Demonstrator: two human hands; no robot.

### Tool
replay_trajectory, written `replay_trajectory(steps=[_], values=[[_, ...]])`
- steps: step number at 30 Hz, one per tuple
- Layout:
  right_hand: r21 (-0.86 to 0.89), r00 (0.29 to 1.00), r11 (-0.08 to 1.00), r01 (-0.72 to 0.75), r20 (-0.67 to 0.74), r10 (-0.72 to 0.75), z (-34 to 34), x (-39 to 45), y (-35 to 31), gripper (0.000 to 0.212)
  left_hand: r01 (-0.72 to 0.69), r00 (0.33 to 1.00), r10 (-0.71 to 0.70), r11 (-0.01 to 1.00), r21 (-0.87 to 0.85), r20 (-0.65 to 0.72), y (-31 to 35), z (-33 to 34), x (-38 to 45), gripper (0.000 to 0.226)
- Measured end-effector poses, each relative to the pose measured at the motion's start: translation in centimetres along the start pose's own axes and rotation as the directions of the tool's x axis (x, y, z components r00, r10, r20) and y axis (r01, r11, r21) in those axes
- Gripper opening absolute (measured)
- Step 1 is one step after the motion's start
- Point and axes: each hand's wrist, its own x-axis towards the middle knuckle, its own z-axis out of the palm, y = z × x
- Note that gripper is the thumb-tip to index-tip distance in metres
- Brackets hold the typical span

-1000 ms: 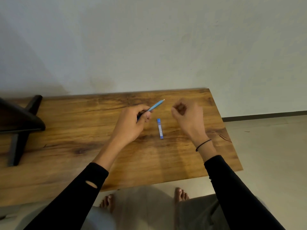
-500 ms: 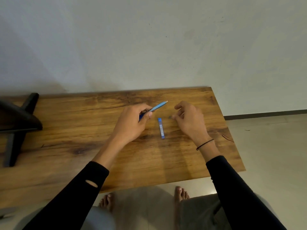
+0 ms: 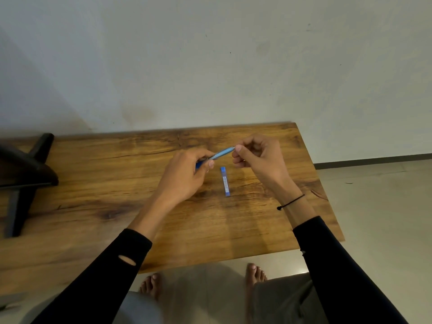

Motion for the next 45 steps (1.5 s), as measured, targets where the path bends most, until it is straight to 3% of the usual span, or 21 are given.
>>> replay_trajectory(steps=[8, 11, 15, 17, 19, 23, 29, 34, 39, 41, 45], values=[[-0.035, 0.995, 0.999, -0.001, -0.1, -0.003, 0.1, 0.2, -0.1, 0.005, -0.012, 1.0, 0.012, 1.0, -0.001, 0.025, 0.4, -0.1, -0.1, 0.018], [-0.151, 0.981, 0.988, -0.037, -0.193, 0.008, -0.8, 0.6, 0.2, 0.01, 0.019, 1.0, -0.018, 1.0, -0.014, 0.025, 0.2, -0.2, -0.2, 0.017], [-0.538, 0.984, 0.825, -0.176, -0.103, 0.143, -1.9, 0.8, 1.2, 0.014, 0.05, 0.999, -0.05, 0.999, -0.019, -0.004, 0.1, -0.4, -0.3, 0.02], [-0.614, 0.961, 0.748, -0.252, -0.068, 0.269, -1.7, 0.7, 1.8, 0.014, 0.053, 0.999, -0.054, 0.998, -0.016, -0.006, 0.1, -0.4, -0.2, 0.02], [-0.69, 0.952, 0.672, -0.269, -0.085, 0.293, -1.3, 0.6, 2.0, 0.016, 0.052, 0.999, -0.052, 0.999, 0.004, -0.015, 0.2, -0.4, -0.2, 0.02], [-0.746, 0.955, 0.607, -0.272, -0.133, 0.264, -0.8, 0.4, 2.2, 0.029, 0.064, 0.996, -0.06, 0.996, 0.067, -0.06, 0.2, -0.6, -0.4, 0.02], [-0.69, 0.963, 0.672, -0.269, -0.192, 0.188, -1.1, 0.6, 2.0, 0.03, 0.106, 0.987, -0.065, 0.951, 0.29, -0.147, -0.3, -0.6, -0.3, 0.027], [-0.687, 0.97, 0.69, -0.229, -0.217, 0.105, -1.1, 0.5, 1.7, 0.022, 0.153, 0.988, -0.143, 0.839, 0.523, -0.058, -0.8, -0.2, -0.4, 0.027], [-0.697, 0.98, 0.701, -0.15, -0.197, 0.013, 0.7, -0.4, 0.6, 0.016, 0.154, 0.987, -0.155, 0.827, 0.541, -0.045, -0.5, 0.7, -0.6, 0.027], [-0.738, 0.988, 0.667, -0.102, -0.154, -0.019, 2.4, -1.4, 0.1, 0.016, 0.156, 0.987, -0.149, 0.831, 0.534, -0.056, -0.5, 0.8, -0.5, 0.029], [-0.866, 0.998, 0.497, -0.058, -0.061, 0.01, 5.8, -3.7, -0.2, 0.027, 0.16, 0.987, -0.133, 0.858, 0.489, -0.091, -1.0, 0.9, -0.4, 0.038]])
